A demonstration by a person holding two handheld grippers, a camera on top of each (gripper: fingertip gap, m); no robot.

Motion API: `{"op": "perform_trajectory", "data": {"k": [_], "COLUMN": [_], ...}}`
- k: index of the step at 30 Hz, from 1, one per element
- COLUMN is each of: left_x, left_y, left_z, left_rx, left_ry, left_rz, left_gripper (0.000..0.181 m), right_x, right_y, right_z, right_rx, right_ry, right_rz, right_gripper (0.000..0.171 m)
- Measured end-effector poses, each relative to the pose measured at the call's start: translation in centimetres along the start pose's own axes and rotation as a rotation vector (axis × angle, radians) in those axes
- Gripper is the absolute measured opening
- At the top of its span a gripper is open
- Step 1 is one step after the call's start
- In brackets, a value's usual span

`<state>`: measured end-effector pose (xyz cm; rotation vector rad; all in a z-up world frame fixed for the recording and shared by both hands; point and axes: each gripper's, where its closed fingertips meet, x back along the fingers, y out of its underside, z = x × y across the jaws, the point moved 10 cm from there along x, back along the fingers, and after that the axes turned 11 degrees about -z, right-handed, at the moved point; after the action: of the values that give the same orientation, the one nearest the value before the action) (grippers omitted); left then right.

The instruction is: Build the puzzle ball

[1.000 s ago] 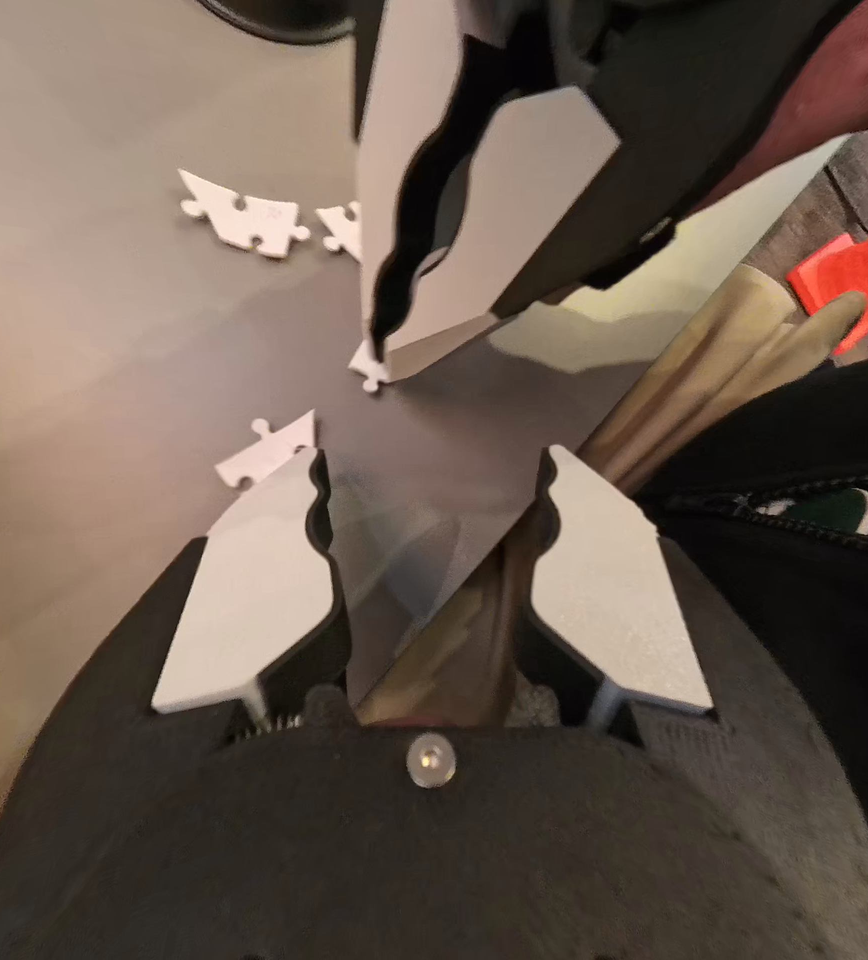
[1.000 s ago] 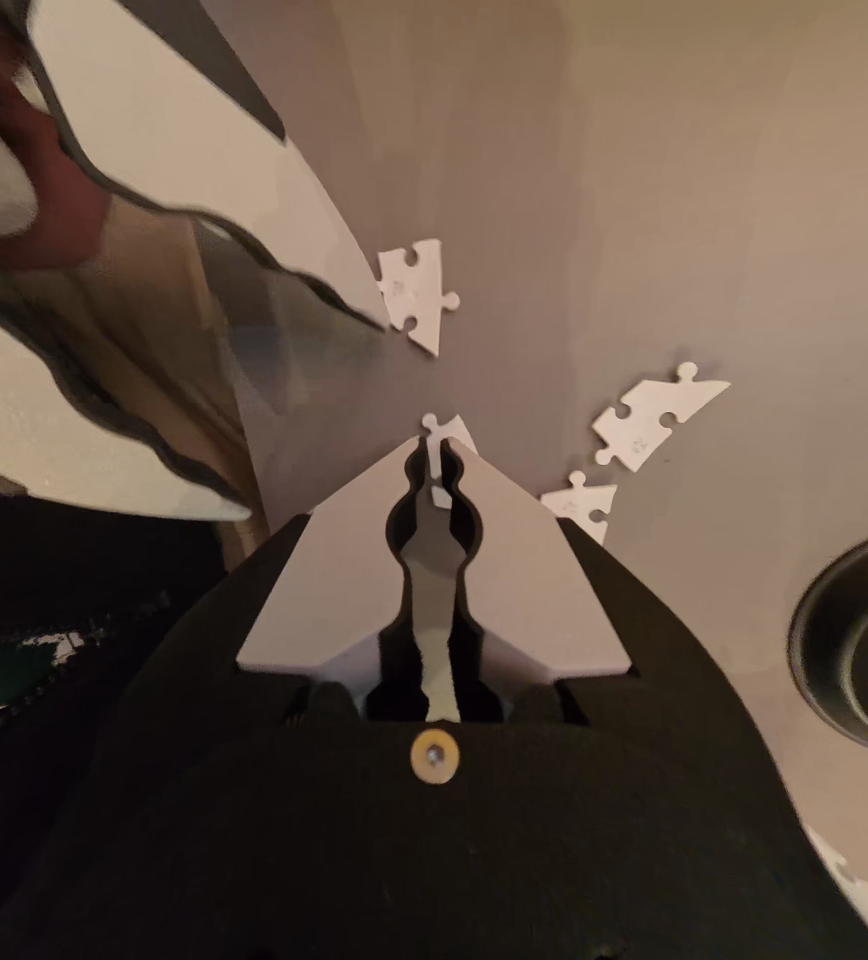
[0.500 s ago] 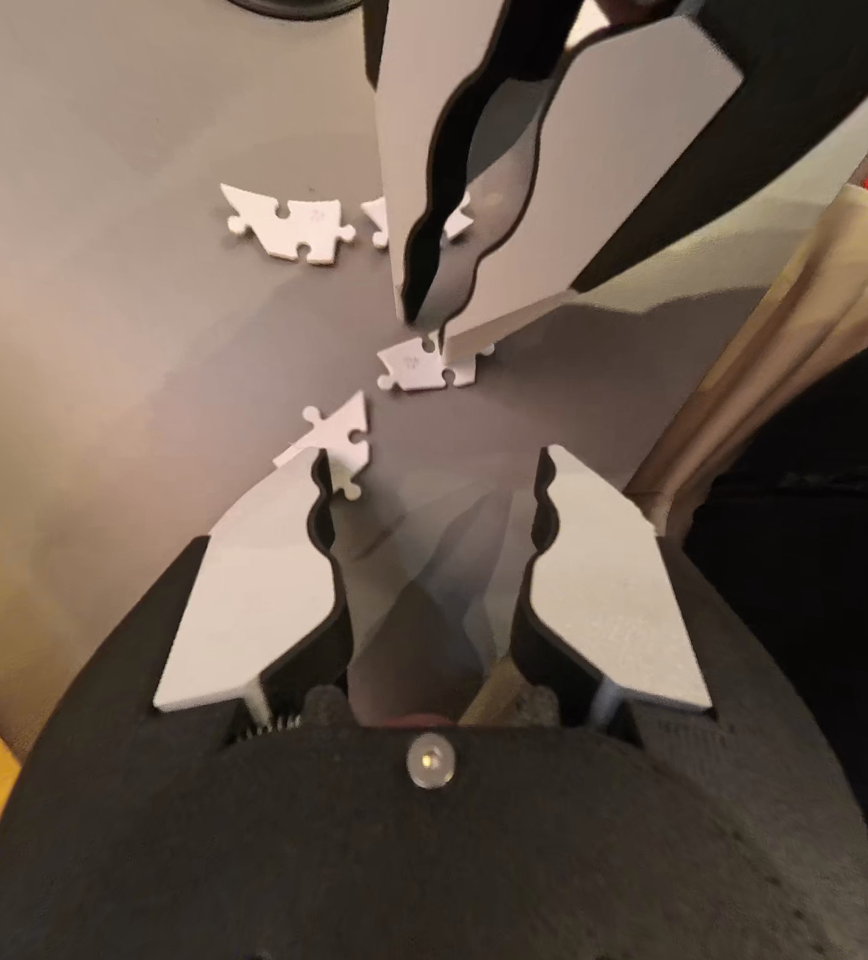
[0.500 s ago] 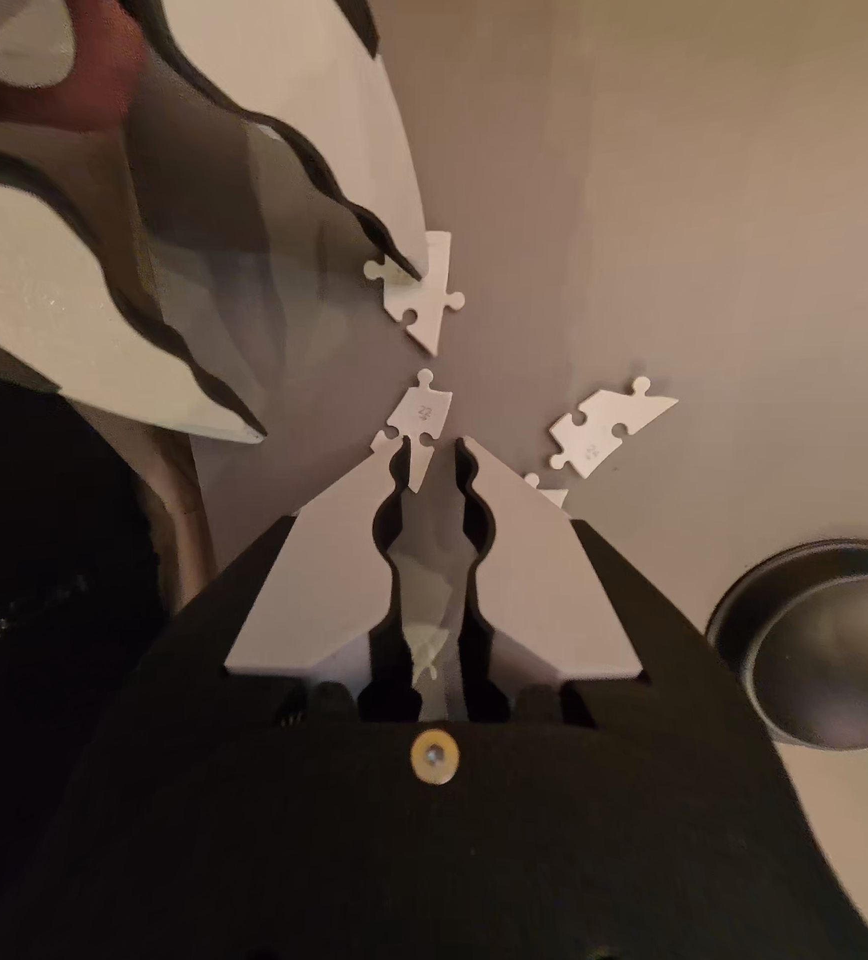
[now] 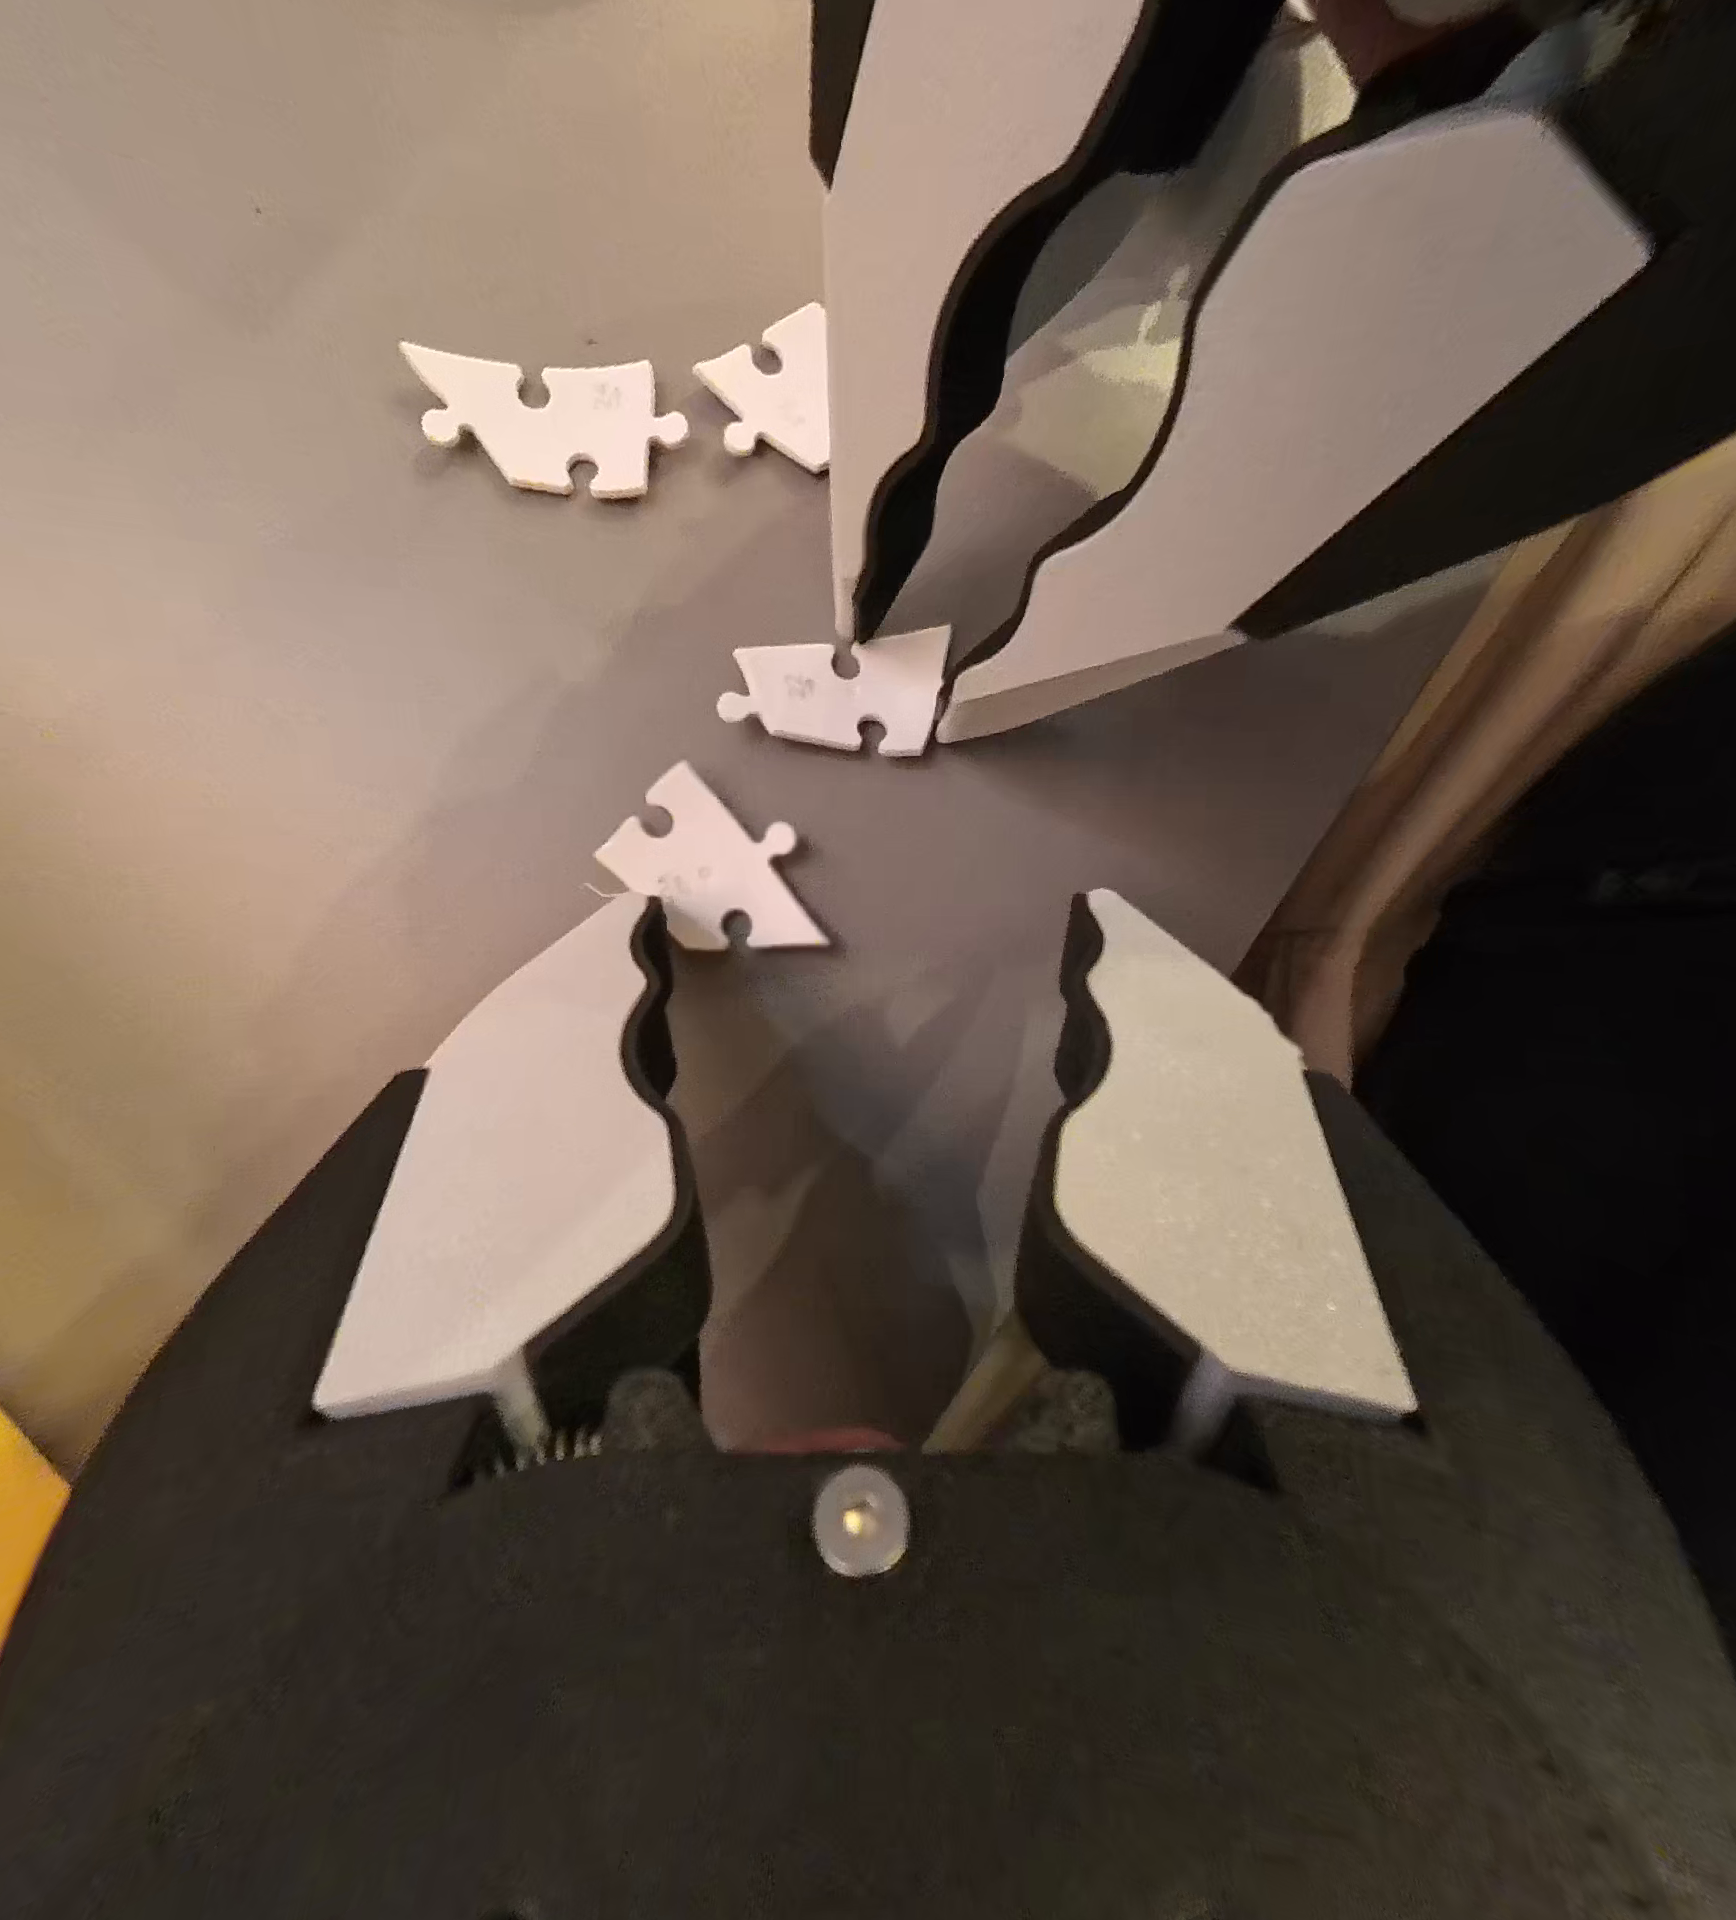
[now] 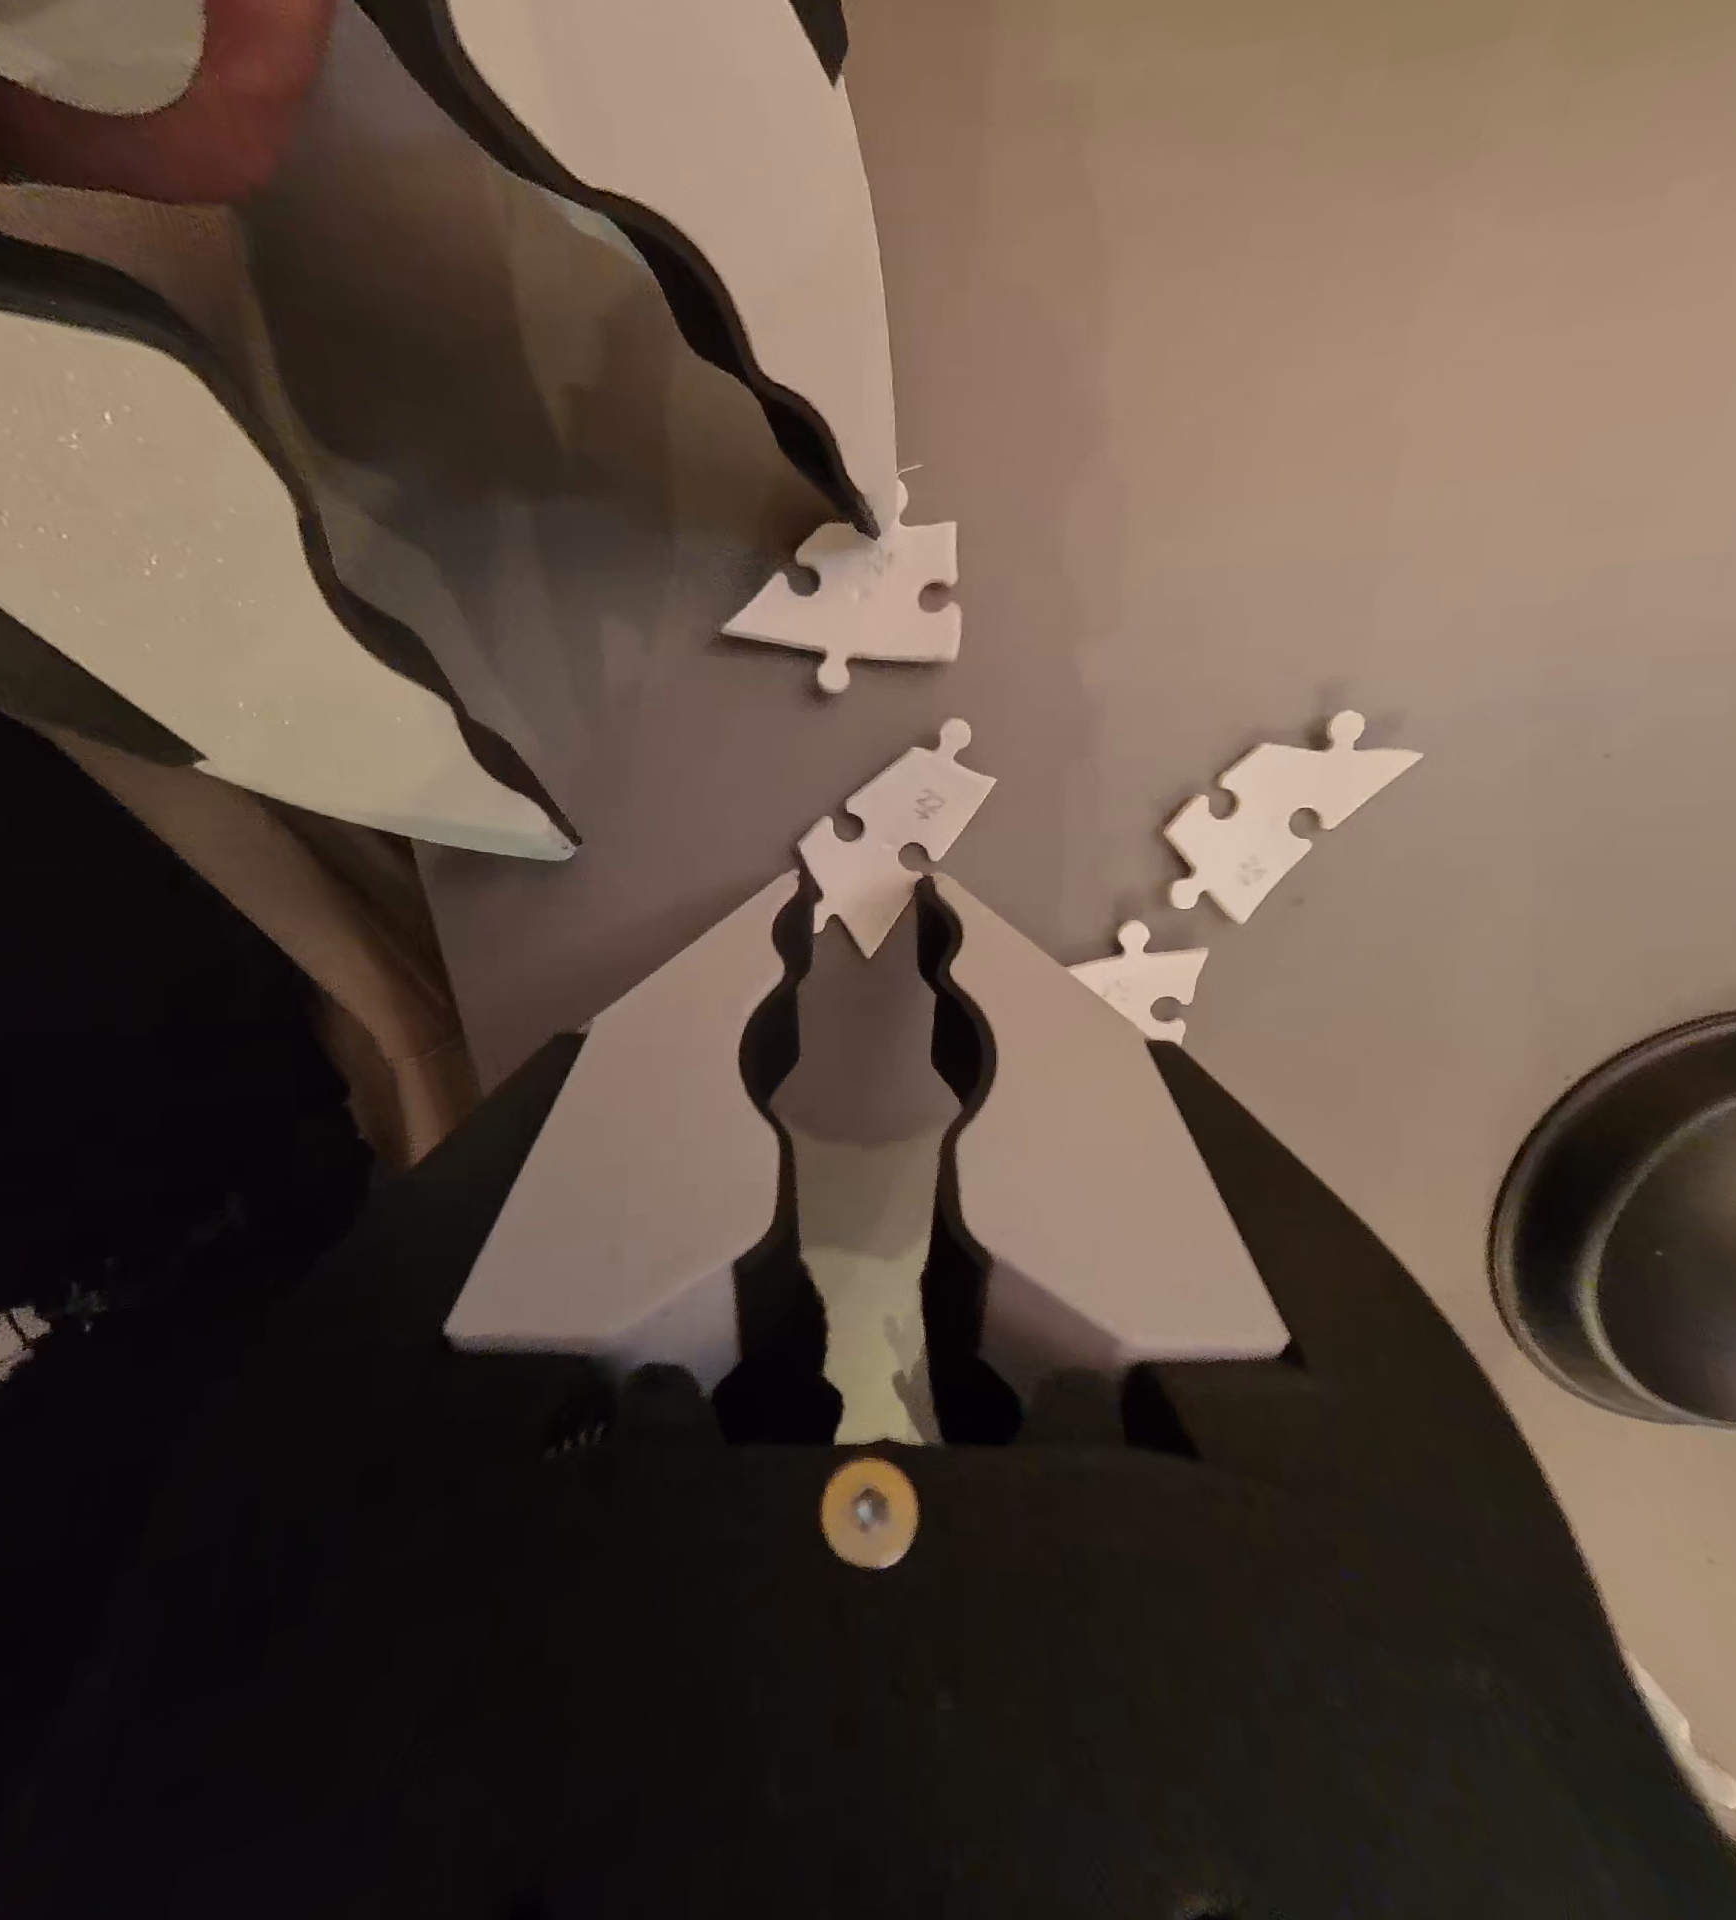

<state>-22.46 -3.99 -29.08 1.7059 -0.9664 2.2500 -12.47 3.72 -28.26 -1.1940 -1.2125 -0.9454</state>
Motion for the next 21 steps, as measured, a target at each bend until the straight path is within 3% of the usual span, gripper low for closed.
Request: {"op": "perform_trajectory", "data": {"k": [11,21], "left_x": [1.1,0.1], "left_y": [-0.2,-1.1], "left_z": [0.3,0.9], "left_rx": [-0.022,0.070], "left_ry": [-0.005,0.200], "left_rz": [0.085,0.049], "left_gripper": [0.072,0.075], "right_x": [0.0,-0.1], "right_y": [0.0,0.2], "right_z": [0.6,0.0], "right_rx": [0.183,0.317], "right_ry": [-0.006,-0.027], "right_rz": [0.010,0.043], "right_gripper": [0.017,0.017]}}
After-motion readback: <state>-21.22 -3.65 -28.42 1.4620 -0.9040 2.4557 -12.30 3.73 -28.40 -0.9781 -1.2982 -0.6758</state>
